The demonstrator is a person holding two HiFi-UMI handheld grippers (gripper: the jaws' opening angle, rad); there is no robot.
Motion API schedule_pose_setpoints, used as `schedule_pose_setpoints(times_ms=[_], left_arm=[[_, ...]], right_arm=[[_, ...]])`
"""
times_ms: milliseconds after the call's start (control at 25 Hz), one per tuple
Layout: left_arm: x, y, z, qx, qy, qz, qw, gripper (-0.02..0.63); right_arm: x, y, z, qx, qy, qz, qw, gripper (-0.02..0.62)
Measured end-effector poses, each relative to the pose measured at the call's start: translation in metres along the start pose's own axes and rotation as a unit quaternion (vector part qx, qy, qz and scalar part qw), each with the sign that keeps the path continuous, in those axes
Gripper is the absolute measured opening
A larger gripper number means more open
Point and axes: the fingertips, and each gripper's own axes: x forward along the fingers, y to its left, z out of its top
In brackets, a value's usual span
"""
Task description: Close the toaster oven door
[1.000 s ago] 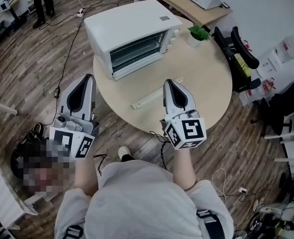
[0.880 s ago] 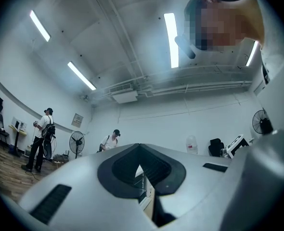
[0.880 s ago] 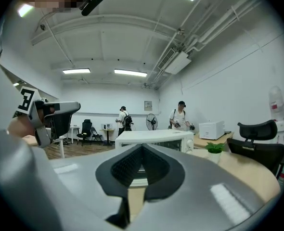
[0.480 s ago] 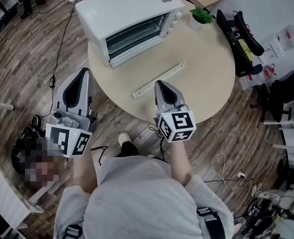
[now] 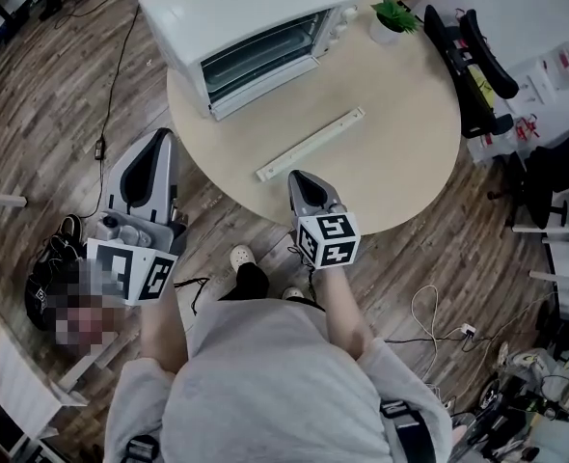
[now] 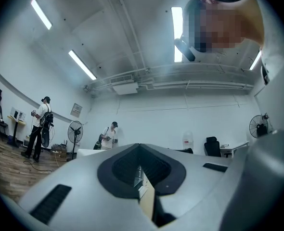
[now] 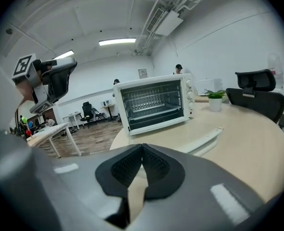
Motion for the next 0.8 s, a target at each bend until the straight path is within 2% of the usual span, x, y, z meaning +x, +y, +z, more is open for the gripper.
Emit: schedule_pose_setpoints(times_ms=[360, 480, 800], left_arm=[[-0.006, 0.001, -0.007, 0.002, 0.013, 0.004, 0.9999, 0.006], [-0.008, 0.004, -0.008, 0.004, 0.015, 0.010, 0.9998, 0.006], [-0.015, 0.013, -0.012, 0.010, 0.024, 0.020, 0.9995, 0.006]], right_arm=[[0.021, 0.003, -0.057, 0.004, 0.062, 0.011, 0.998, 0.014], [0.030, 0.003, -0.072, 0.001, 0.080, 0.010, 0.997, 0.041], [0.052, 0.000, -0.086, -0.025, 0.098, -0.004, 0.995, 0.087]])
